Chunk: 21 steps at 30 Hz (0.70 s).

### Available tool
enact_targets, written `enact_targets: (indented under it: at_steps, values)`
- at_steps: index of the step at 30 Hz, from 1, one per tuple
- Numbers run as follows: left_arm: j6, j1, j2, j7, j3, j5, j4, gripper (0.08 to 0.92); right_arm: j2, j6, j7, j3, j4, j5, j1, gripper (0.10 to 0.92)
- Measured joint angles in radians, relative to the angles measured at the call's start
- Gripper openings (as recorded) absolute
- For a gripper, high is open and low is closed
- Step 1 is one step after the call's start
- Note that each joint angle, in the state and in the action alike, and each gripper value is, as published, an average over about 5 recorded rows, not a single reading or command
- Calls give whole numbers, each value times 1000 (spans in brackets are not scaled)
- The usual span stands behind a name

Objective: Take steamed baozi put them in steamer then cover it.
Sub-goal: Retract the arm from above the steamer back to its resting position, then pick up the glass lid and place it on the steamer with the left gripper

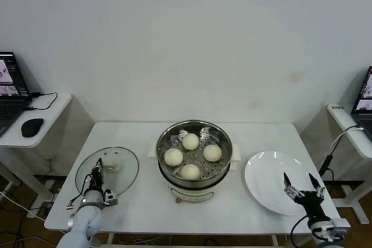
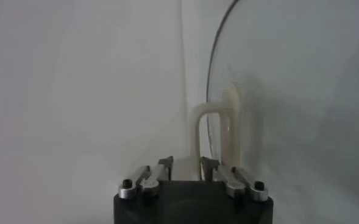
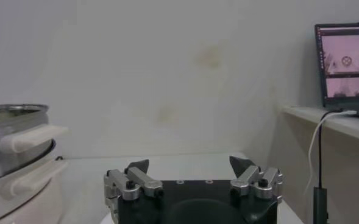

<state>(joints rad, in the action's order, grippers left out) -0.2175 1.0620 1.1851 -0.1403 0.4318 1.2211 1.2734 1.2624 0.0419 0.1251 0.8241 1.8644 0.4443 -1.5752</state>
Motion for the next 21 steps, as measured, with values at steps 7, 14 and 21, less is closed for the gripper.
enact_targets:
  at_steps: [7, 14, 21]
  values:
    - [6, 31, -9, 7, 25, 3, 46, 137, -4, -12, -10, 8, -1, 24, 13, 823]
    - [-10, 95, 5, 33, 75, -17, 166, 137, 7, -16, -11, 2, 6, 37, 30, 823]
    - [-64, 188, -4, 70, 97, -24, 343, 137, 21, -12, -11, -14, 6, 39, 49, 822]
